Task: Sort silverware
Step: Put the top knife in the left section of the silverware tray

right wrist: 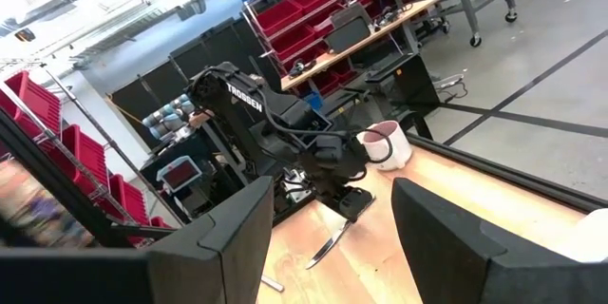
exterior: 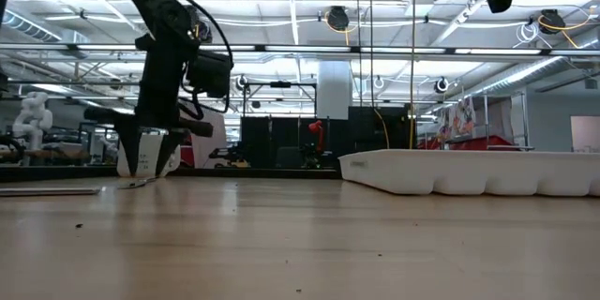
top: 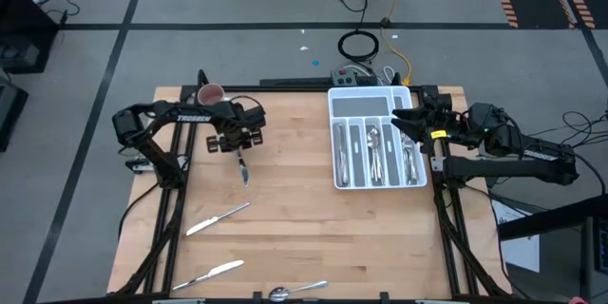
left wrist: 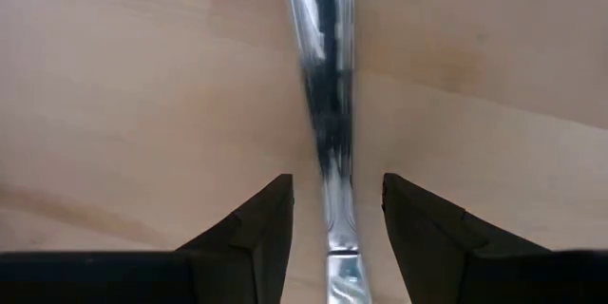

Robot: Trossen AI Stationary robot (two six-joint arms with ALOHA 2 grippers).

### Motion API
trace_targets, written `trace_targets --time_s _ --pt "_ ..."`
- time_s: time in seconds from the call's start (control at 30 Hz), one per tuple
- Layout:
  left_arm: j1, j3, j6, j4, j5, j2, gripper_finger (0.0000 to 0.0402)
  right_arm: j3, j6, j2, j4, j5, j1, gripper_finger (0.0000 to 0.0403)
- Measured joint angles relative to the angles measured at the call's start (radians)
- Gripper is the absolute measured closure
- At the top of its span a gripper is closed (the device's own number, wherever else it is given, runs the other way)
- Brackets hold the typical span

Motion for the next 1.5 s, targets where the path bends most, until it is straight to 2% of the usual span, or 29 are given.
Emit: trace_targets --time_s 0.17,0.3,0.63,0.9,1.0,1.07,1.5 --pt "0.001 -0.048 -0.025 0.118 0.015 -0.004 0.0233 0.0 0.0 0.0 0.0 0.0 0.0 0.0195" --pt "0.021 -0.081 -0.034 0.139 0.037 0.0 0.0247 0.0 -0.014 0.0 0.0 0.001 0.0 0.0195" --pt "0.028 -0.092 0.013 0.15 0.006 0.028 0.0381 0.0 -0.014 0.0 0.0 0.001 0.0 0.0195" --pt "-0.013 -0.073 0.037 0.126 -0.021 0.023 0.0382 0.0 -0.015 0.0 0.0 0.001 0.0 0.0195" --pt "-0.038 -0.043 0.055 0.128 -0.032 0.028 0.0401 0.0 -0.017 0.0 0.0 0.001 0.0 0.0195" --pt "-0.051 -0.029 0.056 0.133 -0.034 0.03 0.04 0.0 -0.018 0.0 0.0 0.001 0.0 0.0195" --pt "-0.128 0.068 0.054 0.193 0.001 0.034 0.04 0.0 -0.016 0.0 0.0 0.001 0.0 0.0195"
